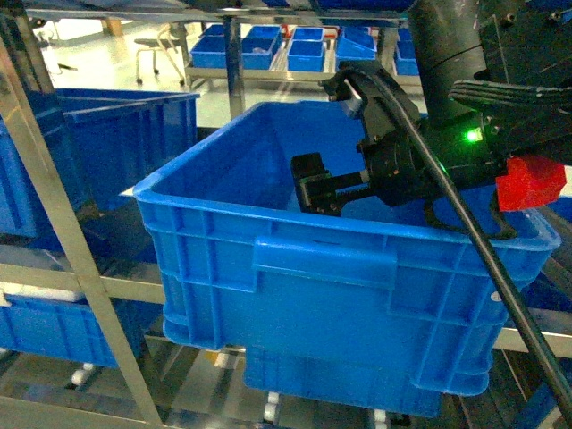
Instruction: Pick red block from blue box to shelf
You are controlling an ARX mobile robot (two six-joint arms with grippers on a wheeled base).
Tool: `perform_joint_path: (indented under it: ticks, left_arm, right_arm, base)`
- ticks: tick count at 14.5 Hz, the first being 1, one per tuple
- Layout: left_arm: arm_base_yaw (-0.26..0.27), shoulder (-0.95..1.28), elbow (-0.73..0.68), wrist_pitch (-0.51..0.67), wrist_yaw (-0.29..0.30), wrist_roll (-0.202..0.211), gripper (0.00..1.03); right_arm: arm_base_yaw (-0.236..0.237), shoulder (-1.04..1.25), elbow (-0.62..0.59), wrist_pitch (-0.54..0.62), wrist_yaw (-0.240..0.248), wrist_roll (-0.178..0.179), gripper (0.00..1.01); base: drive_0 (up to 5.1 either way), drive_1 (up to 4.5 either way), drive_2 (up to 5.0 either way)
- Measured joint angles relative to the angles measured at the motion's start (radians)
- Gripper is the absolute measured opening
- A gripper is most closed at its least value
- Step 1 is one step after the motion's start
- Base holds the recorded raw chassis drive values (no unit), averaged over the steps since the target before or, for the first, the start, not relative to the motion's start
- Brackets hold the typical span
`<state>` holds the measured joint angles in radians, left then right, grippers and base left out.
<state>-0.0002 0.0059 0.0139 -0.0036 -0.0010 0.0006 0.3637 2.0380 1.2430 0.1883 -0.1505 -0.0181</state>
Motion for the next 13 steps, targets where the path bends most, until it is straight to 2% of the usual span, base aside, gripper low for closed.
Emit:
perform_joint_path:
  ticks: [6,13]
  left_arm:
    - [0.000,0.000,0.000,0.000,0.000,0.000,0.98]
    - [0.000,0.000,0.000,0.000,0.000,0.000,0.98]
  right_arm:
    - [-0.019,-0.110,-0.057,0.007,-0.034,0.030,0.98]
    - [-0.025,-0.239,-0.157,0.029,-0.084,0.101,0.98]
  base:
    - [0.0,0.00,0.0]
    - [0.0,0.00,0.0]
